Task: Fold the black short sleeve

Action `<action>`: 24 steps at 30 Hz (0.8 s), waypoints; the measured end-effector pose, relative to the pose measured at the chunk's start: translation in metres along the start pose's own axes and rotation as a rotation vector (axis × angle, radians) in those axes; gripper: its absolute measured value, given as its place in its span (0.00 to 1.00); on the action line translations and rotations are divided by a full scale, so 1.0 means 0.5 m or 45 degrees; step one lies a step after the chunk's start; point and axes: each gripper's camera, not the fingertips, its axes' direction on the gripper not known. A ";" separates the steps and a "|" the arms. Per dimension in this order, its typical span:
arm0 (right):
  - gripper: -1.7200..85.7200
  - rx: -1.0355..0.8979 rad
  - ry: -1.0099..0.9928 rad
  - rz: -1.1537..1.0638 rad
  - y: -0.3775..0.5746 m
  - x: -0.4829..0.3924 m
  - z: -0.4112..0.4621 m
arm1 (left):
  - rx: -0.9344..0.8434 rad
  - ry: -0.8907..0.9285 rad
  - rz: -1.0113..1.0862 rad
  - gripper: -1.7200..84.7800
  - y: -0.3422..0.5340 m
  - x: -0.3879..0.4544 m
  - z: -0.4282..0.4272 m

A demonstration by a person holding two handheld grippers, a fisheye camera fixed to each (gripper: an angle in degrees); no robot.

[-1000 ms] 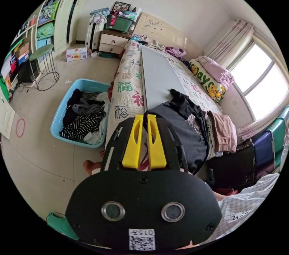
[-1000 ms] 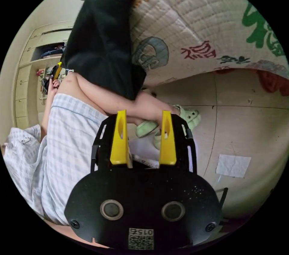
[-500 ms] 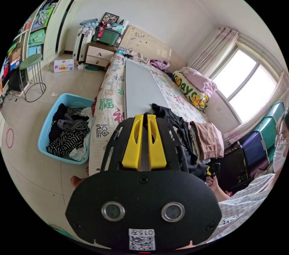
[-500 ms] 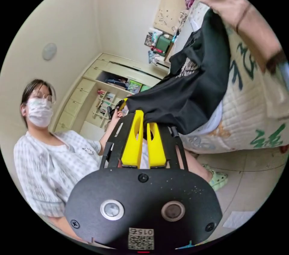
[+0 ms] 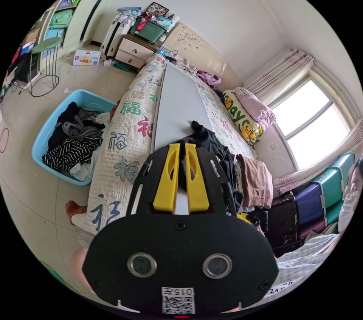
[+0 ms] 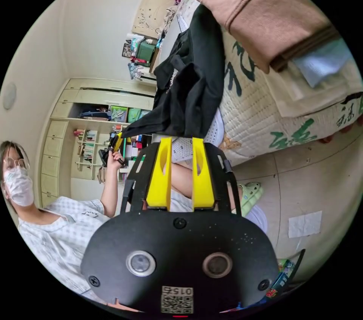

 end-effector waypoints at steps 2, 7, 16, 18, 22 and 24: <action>0.14 -0.015 0.076 -0.069 -0.015 -0.036 0.033 | -0.003 0.016 -0.012 0.02 0.010 -0.021 -0.003; 0.12 -0.036 0.258 -0.156 -0.069 -0.091 0.115 | -0.015 0.007 0.006 0.02 0.025 -0.050 -0.011; 0.03 0.205 -0.225 -0.480 0.117 -0.301 -0.082 | 0.292 0.359 0.085 0.02 0.126 -0.070 -0.230; 0.03 0.319 -0.274 -0.597 0.181 -0.362 -0.164 | 0.350 0.419 0.169 0.02 0.153 -0.050 -0.282; 0.02 0.556 -0.274 -0.807 0.280 -0.478 -0.280 | 0.567 0.577 0.322 0.02 0.193 -0.032 -0.383; 0.02 0.570 -0.269 -0.852 0.278 -0.501 -0.275 | 0.568 0.588 0.336 0.02 0.185 -0.040 -0.389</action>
